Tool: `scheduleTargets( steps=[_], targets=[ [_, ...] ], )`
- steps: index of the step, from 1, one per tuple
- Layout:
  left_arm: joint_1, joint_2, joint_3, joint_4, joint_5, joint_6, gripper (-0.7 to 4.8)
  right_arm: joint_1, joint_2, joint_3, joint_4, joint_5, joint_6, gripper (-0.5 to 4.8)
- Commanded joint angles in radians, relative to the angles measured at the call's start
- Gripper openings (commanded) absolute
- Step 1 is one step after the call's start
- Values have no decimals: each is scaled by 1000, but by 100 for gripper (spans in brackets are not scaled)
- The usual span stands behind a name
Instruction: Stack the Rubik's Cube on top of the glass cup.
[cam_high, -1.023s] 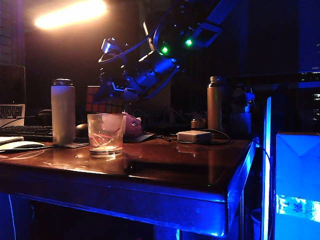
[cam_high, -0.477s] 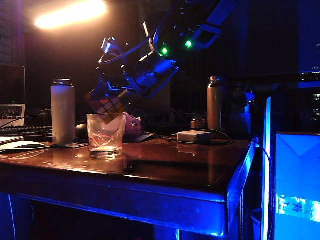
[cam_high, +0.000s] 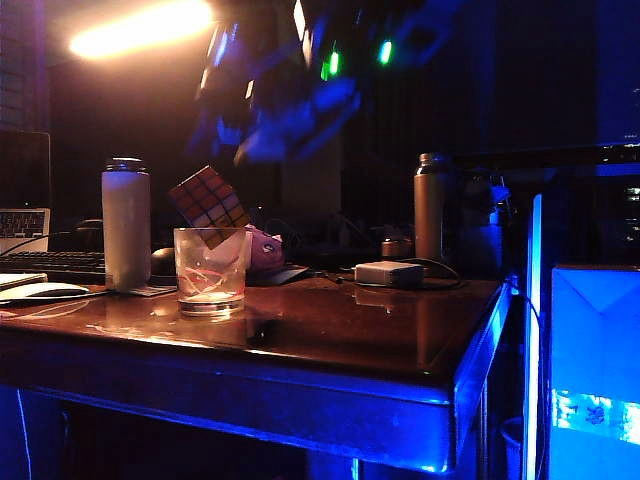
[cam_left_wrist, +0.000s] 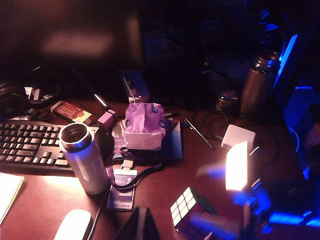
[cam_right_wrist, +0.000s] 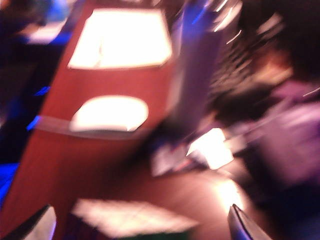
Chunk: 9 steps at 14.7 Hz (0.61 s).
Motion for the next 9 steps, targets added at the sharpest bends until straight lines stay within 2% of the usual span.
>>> scheduleTargets(
  steps=[1,3,4,6,8,9],
  targets=[
    [0,-39,3,-14,51,5,-3,-11,-98,5,0,209,-2,121],
    [0,-106,3,-49,43,-6,-3,-44,-224,5,-172,248,8,67],
    [0,-142,3,-84,42,-7,-3,-53,-281,5,-269,269,6,16],
    [0,-230,-2,-159,41,-8,-3,-72,-385,5,-371,281,5,-1],
    [0,-338,-1,-223,40,-13,-3,-72,-483,5,-397,288,5,-1],
    [0,-396,-1,-260,27,-45,-3,-72,-536,5,-420,287,5,-1]
  ],
)
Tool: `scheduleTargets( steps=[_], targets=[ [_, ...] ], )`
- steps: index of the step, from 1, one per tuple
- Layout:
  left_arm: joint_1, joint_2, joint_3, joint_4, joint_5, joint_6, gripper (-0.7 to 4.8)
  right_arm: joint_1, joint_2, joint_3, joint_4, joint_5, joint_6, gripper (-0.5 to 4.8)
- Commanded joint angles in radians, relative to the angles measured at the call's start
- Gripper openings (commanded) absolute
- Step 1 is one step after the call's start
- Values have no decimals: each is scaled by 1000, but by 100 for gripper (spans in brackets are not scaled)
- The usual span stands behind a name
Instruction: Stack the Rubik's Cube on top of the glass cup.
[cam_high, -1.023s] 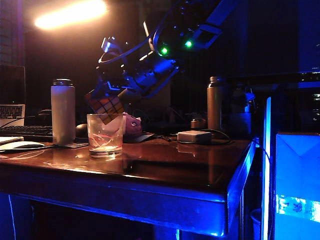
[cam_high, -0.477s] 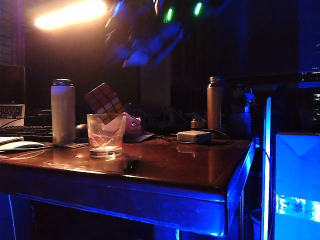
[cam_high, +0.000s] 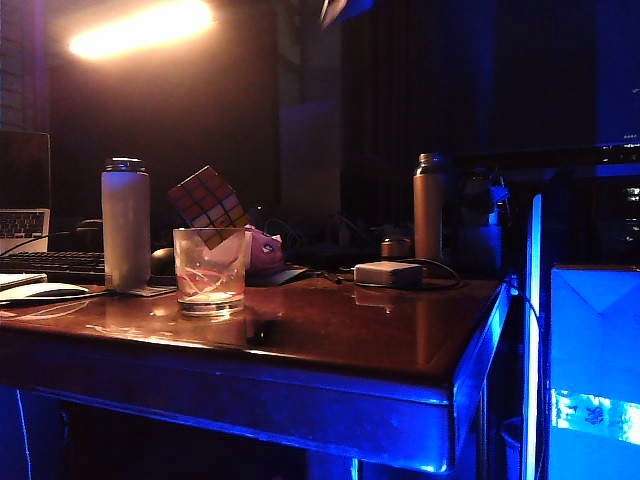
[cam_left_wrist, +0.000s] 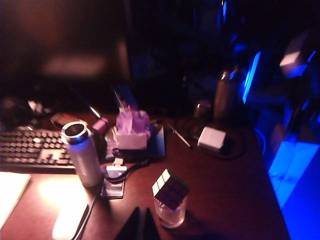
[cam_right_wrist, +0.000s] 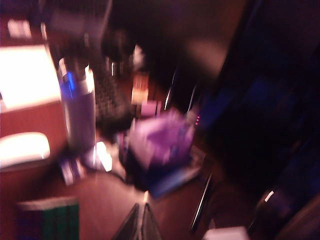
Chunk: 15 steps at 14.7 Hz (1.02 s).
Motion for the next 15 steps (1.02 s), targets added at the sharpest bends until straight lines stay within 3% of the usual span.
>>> scheduleTargets(
  steps=[1,4,8,12,15],
  targets=[
    [1,-151,3,-102,-29,-58,-3,1,-147,5,-61,2,5,-1],
    [1,-311,3,-245,-28,-69,-3,3,-330,4,-247,3,79,-1],
    [2,-415,-83,-342,-13,-75,-3,3,-515,1,-442,-1,39,-1],
    [2,-628,-390,-342,57,-97,-3,3,-702,-87,-597,9,28,-1],
    [2,-880,-644,-254,68,-112,-3,2,-892,-296,-567,44,57,-1]
  ],
)
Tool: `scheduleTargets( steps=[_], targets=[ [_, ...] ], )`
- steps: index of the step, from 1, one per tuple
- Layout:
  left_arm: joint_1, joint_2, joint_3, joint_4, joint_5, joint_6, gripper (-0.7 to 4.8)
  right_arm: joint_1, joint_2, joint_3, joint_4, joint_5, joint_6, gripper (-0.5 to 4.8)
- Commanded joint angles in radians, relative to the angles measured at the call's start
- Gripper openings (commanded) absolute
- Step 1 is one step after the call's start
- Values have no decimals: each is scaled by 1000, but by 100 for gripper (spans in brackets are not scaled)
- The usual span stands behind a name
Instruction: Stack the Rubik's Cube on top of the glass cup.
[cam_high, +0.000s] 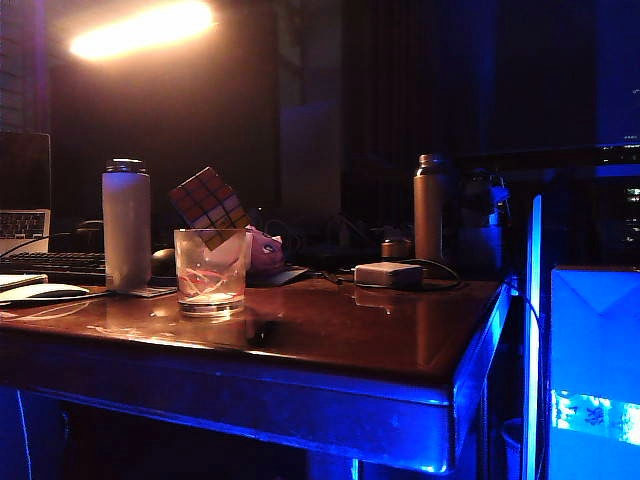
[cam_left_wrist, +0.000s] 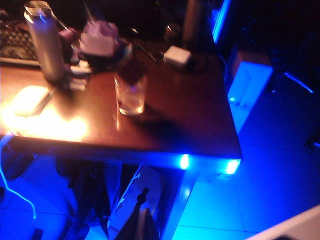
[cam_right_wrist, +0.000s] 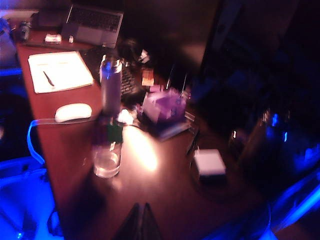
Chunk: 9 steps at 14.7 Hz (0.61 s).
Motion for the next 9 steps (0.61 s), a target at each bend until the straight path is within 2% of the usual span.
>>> scheduleTargets(
  steps=[1,4,5,7,9],
  targets=[
    [2,-191,-199,162,3,-40,-3,0,-177,-218,105,50,27,-1],
    [2,-248,-422,310,7,-62,-3,0,-419,-589,439,50,27,-1],
    [1,-248,-496,409,7,-71,-3,-2,-483,-698,520,53,27,-1],
    [0,-248,-626,635,3,-71,-3,-4,-584,-867,575,99,27,-1],
    [1,-248,-752,814,0,-71,-3,-4,-636,-983,575,99,29,-1]
  ],
)
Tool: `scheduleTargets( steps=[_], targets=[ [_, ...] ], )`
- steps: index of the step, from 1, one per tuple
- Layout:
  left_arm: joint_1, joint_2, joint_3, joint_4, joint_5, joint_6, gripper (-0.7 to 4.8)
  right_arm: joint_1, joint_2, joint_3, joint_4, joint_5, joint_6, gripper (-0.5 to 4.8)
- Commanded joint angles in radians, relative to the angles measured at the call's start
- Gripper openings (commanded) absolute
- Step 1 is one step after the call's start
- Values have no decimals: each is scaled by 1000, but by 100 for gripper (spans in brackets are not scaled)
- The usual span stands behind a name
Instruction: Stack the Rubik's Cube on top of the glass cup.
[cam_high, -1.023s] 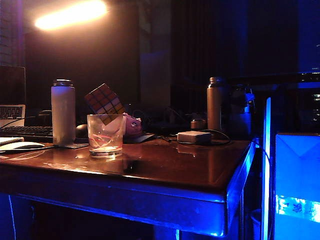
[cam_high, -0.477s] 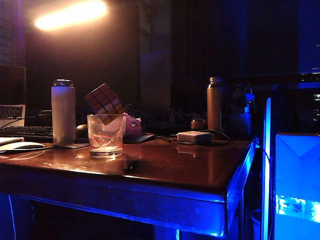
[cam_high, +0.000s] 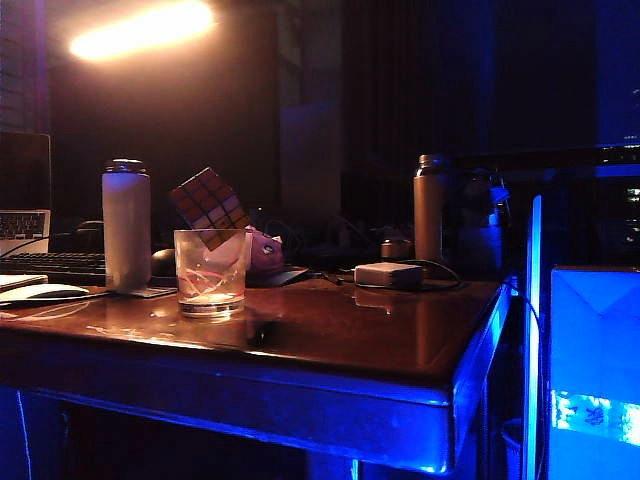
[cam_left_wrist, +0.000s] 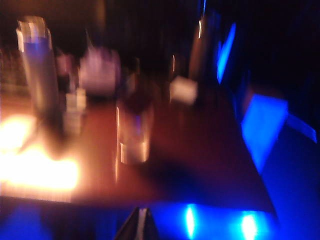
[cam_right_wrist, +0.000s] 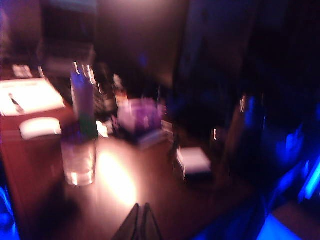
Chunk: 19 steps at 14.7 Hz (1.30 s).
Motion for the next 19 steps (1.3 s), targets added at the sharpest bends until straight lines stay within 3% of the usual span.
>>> scheduleTargets(
  steps=[1,4,8,12,15,19],
  targets=[
    [0,-2,-154,233,-3,-3,-3,0,-37,-117,41,3,20,-1],
    [0,-2,-307,330,-42,-27,-3,0,-37,-234,124,4,36,-1],
    [-1,-2,-446,442,-162,-92,-3,-1,-37,-389,272,83,84,-1],
    [-2,-2,-584,502,-125,-90,-3,-1,-37,-531,285,83,109,-1],
    [-2,-2,-629,521,-92,39,-3,-1,-37,-597,329,83,109,-1],
    [-1,-2,-647,525,-70,93,-3,-1,-37,-635,269,73,109,-1]
  ],
)
